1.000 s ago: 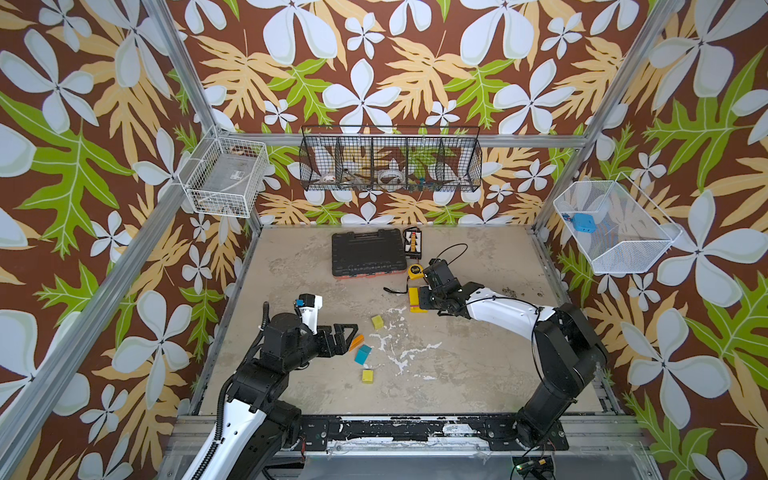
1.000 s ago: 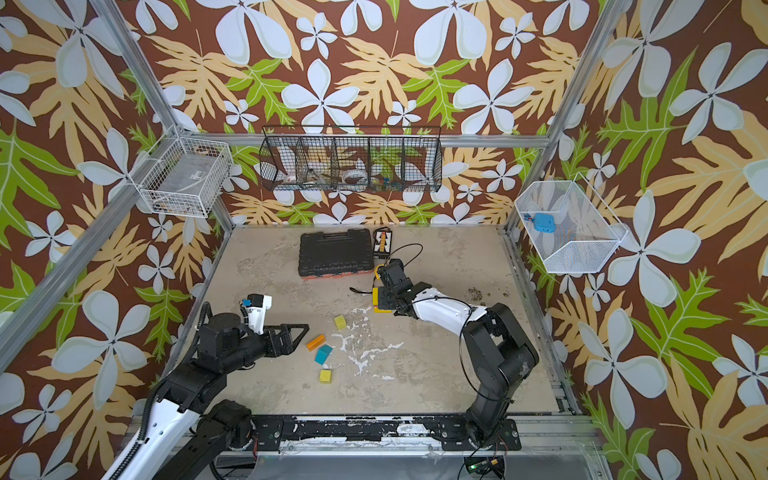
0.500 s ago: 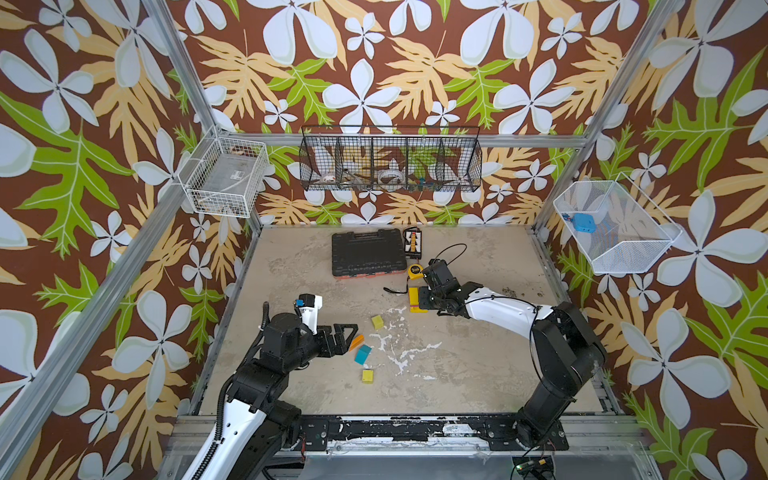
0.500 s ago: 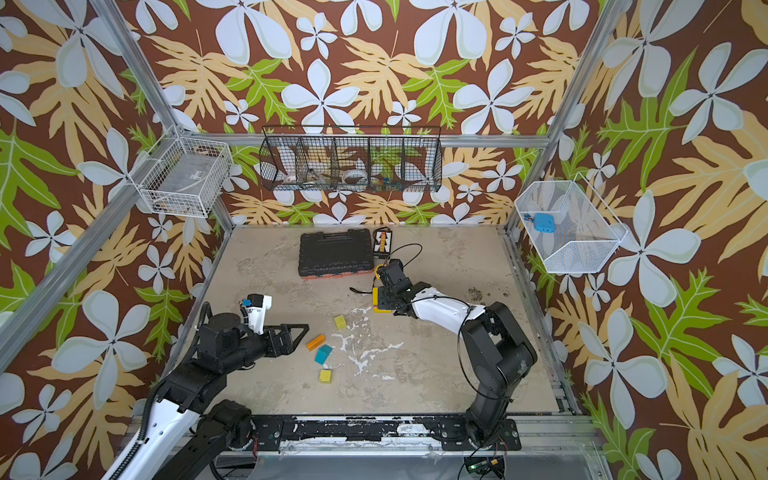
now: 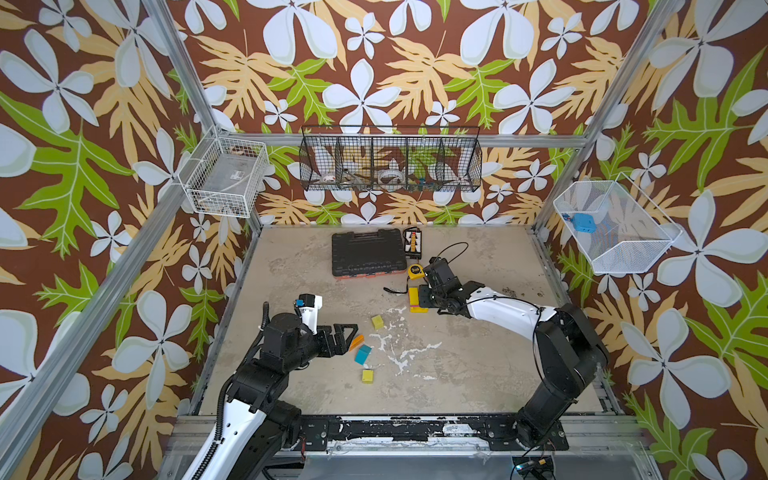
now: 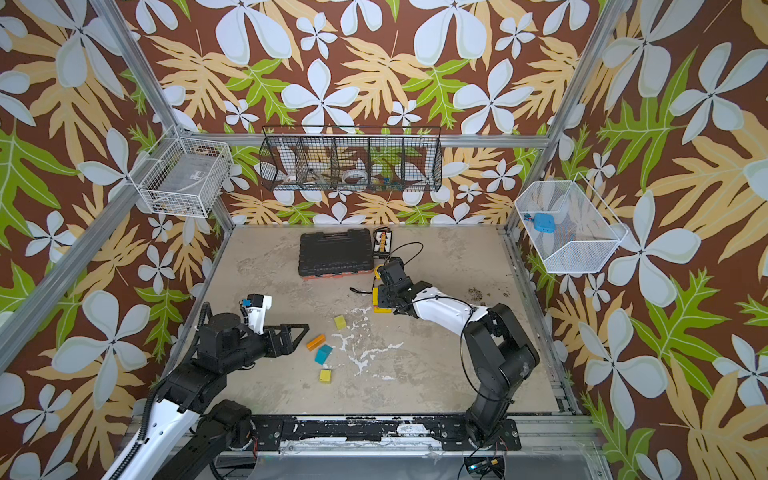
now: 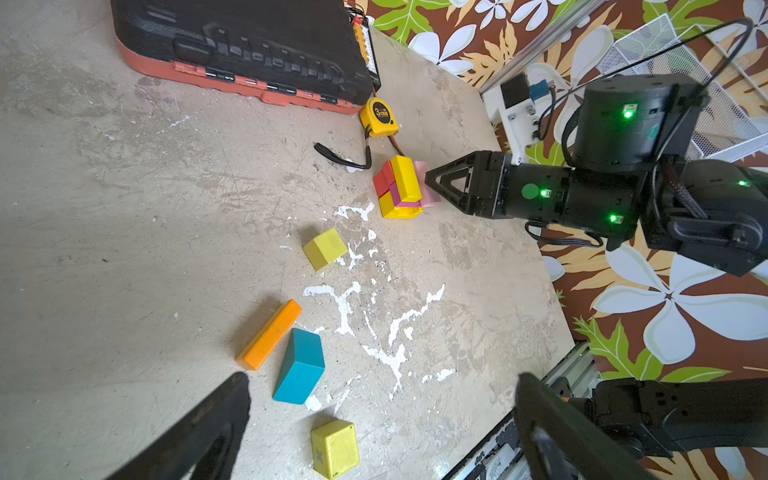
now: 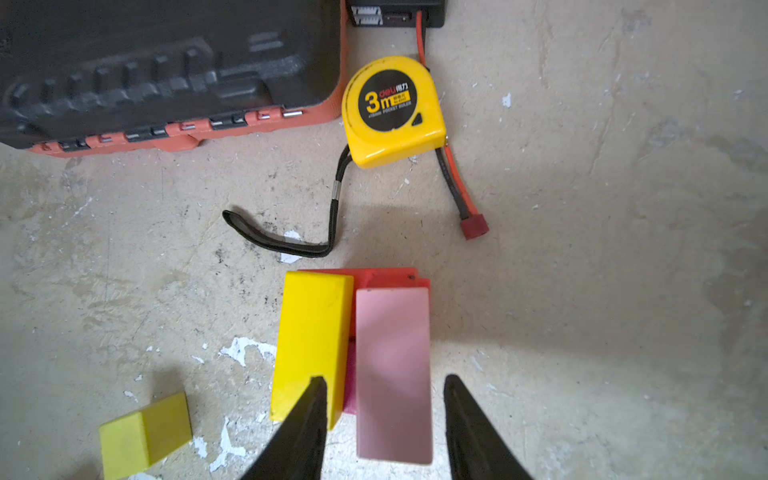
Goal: Build the wood block tower
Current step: 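Lift the pink block and set it upright beside the long yellow block, then open the right gripper and raise it above the blocks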
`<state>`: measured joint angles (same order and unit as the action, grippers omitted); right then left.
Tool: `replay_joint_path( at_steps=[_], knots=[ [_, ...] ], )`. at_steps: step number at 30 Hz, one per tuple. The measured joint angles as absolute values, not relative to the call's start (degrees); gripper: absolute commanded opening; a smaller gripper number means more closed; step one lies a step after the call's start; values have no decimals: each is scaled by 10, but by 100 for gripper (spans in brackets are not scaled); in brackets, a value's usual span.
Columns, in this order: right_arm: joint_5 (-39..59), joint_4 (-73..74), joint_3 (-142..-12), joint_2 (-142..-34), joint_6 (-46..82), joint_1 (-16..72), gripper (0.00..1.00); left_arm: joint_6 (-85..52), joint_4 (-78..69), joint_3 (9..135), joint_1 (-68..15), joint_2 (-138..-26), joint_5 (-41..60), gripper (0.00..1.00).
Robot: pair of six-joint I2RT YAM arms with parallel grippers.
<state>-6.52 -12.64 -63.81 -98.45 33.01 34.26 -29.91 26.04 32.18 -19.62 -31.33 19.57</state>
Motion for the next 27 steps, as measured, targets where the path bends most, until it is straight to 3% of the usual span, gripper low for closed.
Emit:
replay_joint_path(
  at_steps=[13,17,27],
  knots=[
    [-79,-124,-594,-929,337,343,40,-299,260,322,-196,-313,196,100],
    [-89,-98,-522,-886,343,343,38,-299,260,322,-196,-313,196,100],
    [-85,-83,-497,-902,343,343,37,-299,260,322,-196,-315,196,100]
  ],
)
